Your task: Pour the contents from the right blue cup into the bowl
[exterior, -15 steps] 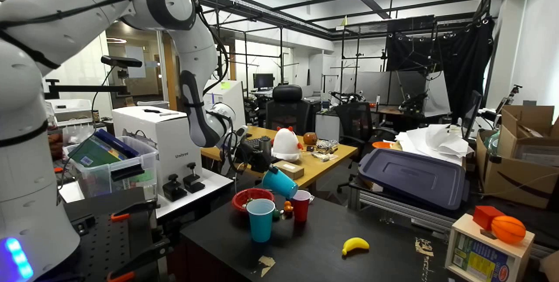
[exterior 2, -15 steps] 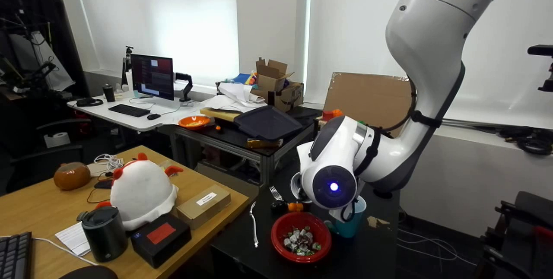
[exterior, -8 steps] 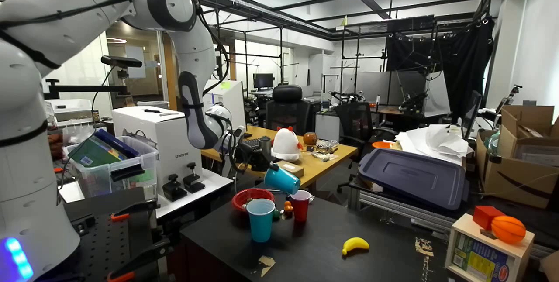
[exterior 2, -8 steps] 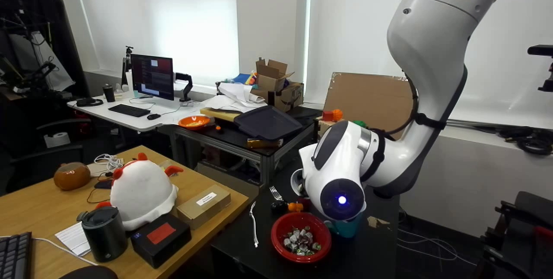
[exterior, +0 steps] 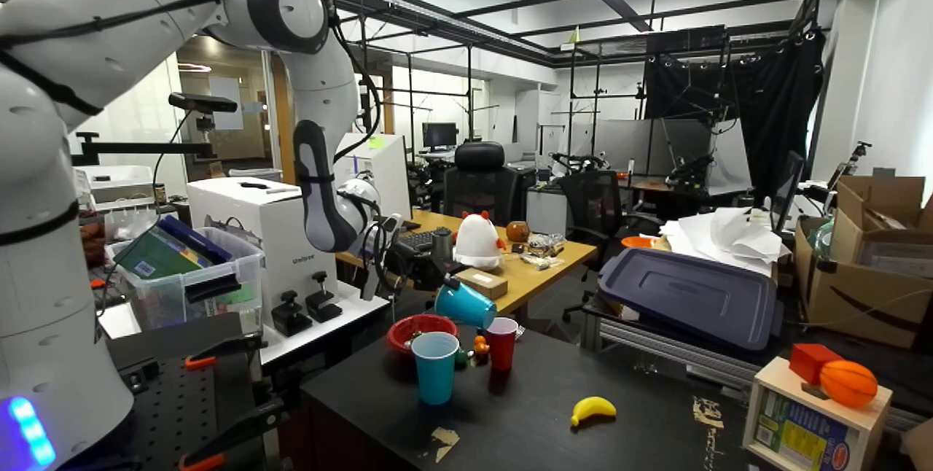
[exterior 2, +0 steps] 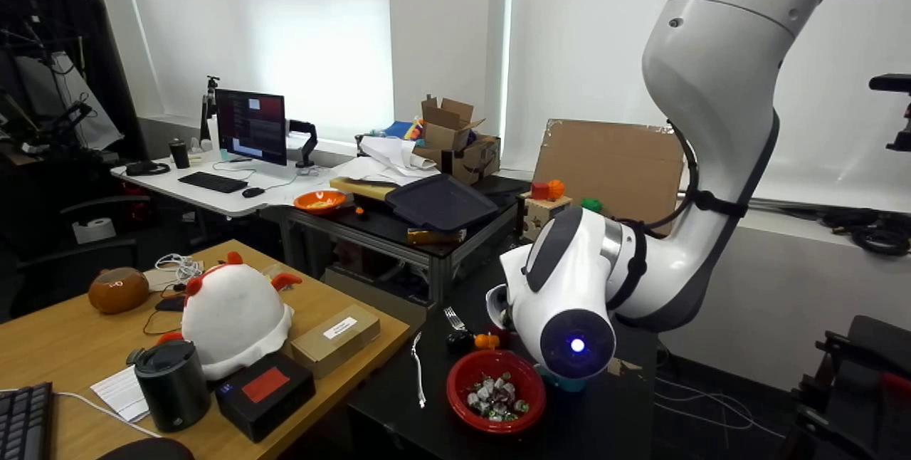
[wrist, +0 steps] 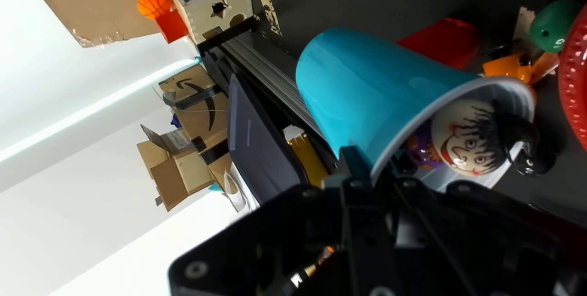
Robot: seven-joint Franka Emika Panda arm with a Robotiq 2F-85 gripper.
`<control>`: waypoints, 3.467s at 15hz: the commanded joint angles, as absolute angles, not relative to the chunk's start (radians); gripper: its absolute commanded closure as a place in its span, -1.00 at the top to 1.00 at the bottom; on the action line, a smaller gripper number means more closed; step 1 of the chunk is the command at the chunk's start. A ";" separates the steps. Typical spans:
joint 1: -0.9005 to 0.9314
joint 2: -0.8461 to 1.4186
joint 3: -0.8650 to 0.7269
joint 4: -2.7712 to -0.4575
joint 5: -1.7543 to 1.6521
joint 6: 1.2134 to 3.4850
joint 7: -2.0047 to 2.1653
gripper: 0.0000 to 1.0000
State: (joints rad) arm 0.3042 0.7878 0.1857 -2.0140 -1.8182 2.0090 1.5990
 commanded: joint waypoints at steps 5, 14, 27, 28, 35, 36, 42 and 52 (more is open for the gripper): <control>0.282 0.731 0.236 -2.079 -1.859 1.995 1.603 -0.98; 0.286 0.737 0.240 -2.079 -1.990 1.951 1.625 -0.98; 0.277 0.740 0.250 -2.087 -2.157 1.885 1.724 -0.98; 0.276 0.739 0.251 -2.088 -2.166 1.885 1.730 -0.98; 0.269 0.742 0.255 -2.092 -2.260 1.867 1.806 -0.98; 0.268 0.743 0.256 -2.093 -2.269 1.863 1.821 -0.98; 0.259 0.747 0.268 -2.093 -2.312 1.828 1.932 -0.98; 0.266 0.755 0.272 -2.102 -2.364 1.689 2.145 -0.98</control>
